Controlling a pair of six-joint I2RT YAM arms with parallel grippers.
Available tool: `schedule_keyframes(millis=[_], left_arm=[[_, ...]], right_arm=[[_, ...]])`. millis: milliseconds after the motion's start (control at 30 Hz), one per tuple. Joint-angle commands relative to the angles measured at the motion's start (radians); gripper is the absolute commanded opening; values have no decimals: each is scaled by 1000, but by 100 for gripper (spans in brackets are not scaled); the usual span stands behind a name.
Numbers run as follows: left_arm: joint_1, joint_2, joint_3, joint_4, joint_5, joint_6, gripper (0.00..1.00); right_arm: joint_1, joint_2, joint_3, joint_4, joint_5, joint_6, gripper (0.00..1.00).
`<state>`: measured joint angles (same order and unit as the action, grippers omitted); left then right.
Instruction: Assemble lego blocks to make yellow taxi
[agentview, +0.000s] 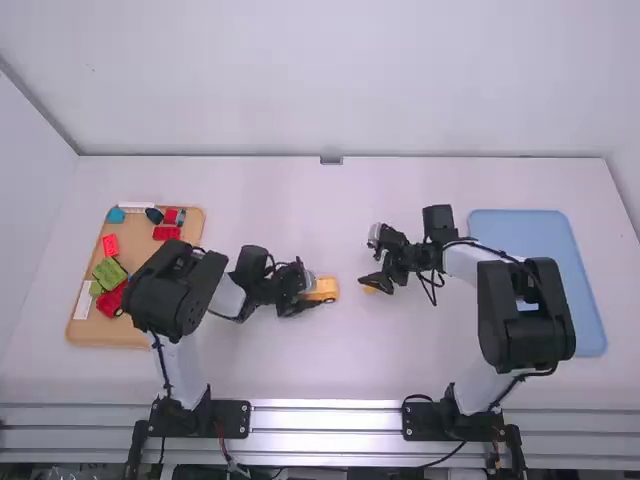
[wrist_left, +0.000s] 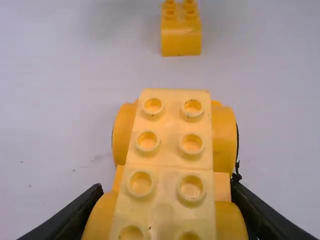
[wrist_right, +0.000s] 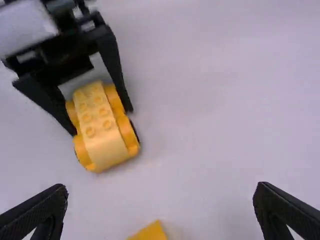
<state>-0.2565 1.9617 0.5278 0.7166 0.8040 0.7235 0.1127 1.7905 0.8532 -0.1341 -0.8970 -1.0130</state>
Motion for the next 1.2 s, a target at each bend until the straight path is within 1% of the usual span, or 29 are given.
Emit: schedule_keyframes(millis=[0, 33, 100, 167, 233, 400, 433, 467, 500, 567, 667, 700, 733, 767, 900, 1033, 1167], left_arm=[[8, 9, 47, -117, 31, 85, 55], [4, 9, 78, -182, 40, 128, 53], [-9, 12, 133, -290, 45, 191, 51], [-13, 14, 162, -347, 45, 216, 51], [-8, 16, 187, -395, 45, 240, 52], [-10, 16, 175, -369, 45, 246, 56], [-13, 16, 169, -359, 45, 246, 58], [-13, 16, 156, -337, 45, 241, 62], [-13, 16, 154, -333, 45, 240, 63], [-13, 16, 132, -284, 45, 232, 66], [-11, 16, 119, -258, 45, 226, 69], [-13, 16, 119, -254, 45, 209, 71], [-12, 16, 119, -254, 45, 201, 82], [-10, 16, 119, -255, 45, 184, 100], [-10, 16, 120, -255, 46, 156, 99], [-9, 16, 119, -256, 45, 156, 99], [-10, 16, 119, -255, 45, 156, 99]], right_arm=[[3, 3, -31, -1, 53, -100, 98], [-1, 3, -37, -3, 46, -119, 99], [-9, 3, -52, -5, 53, -124, 99], [-8, 3, -66, -2, 72, -133, 99], [-7, 3, -85, -4, 82, -195, 99], [-39, 3, -97, -2, 31, -278, 99], [-43, 3, -97, 2, 29, -278, 99], [-44, 3, -93, 7, 35, -278, 99], [-44, 3, -91, 6, 35, -278, 98], [-36, 3, -60, -36, 34, -278, 99], [-29, 3, -32, -77, 34, -279, 99], [-26, 8, -31, -75, 34, -280, 99], [-26, 18, -31, -76, 31, -302, 100], [-28, 32, -32, -79, 29, -327, 100], [-53, 93, -27, -82, 18, -407, 99], [-90, 138, 19, -140, -42, -471, 99], [-103, 199, 64, -179, -53, -496, 97]])
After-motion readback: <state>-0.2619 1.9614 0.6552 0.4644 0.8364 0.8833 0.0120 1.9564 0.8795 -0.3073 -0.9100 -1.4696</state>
